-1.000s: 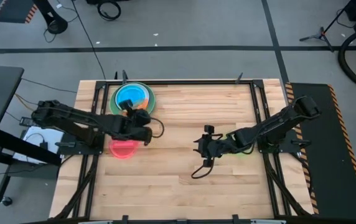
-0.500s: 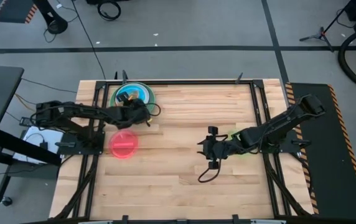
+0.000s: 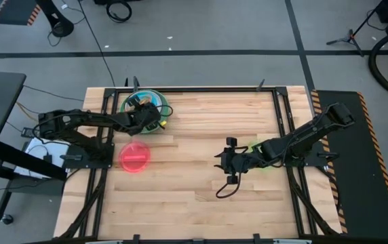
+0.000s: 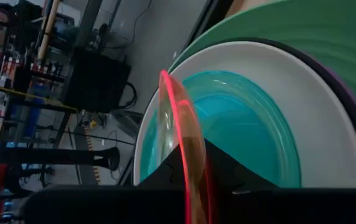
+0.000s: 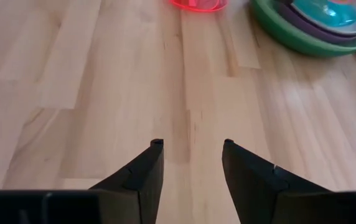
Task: Stack plastic plates
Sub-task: Stack the orange plate on top of the blue plate
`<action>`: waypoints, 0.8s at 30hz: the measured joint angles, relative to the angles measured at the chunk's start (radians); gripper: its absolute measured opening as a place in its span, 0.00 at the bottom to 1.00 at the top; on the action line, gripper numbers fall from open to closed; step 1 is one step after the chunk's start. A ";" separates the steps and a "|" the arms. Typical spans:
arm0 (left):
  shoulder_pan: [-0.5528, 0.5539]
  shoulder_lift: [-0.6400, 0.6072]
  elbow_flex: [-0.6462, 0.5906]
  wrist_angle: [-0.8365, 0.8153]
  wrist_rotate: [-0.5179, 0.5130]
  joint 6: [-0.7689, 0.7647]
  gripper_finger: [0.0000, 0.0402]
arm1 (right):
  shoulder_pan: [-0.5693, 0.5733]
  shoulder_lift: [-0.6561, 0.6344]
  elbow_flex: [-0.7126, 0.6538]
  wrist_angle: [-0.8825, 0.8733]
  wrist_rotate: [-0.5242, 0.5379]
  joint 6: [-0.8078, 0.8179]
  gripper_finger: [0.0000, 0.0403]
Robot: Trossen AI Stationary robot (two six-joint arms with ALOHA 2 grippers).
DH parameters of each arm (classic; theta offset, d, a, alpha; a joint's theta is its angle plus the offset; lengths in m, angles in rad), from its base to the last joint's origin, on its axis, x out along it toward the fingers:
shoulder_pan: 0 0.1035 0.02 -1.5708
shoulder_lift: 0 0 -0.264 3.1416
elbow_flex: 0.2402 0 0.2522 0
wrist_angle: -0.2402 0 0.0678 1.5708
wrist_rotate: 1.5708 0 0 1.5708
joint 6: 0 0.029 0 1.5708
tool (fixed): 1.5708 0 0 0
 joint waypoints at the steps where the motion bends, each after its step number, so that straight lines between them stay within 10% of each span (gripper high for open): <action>1: 0.000 0.000 0.000 0.001 0.002 0.001 0.08 | 0.000 0.000 0.000 -0.001 -0.016 0.003 0.43; 24: 0.120 -0.051 0.001 0.144 0.036 0.064 0.50 | -0.024 0.000 0.153 -0.347 0.038 0.260 0.43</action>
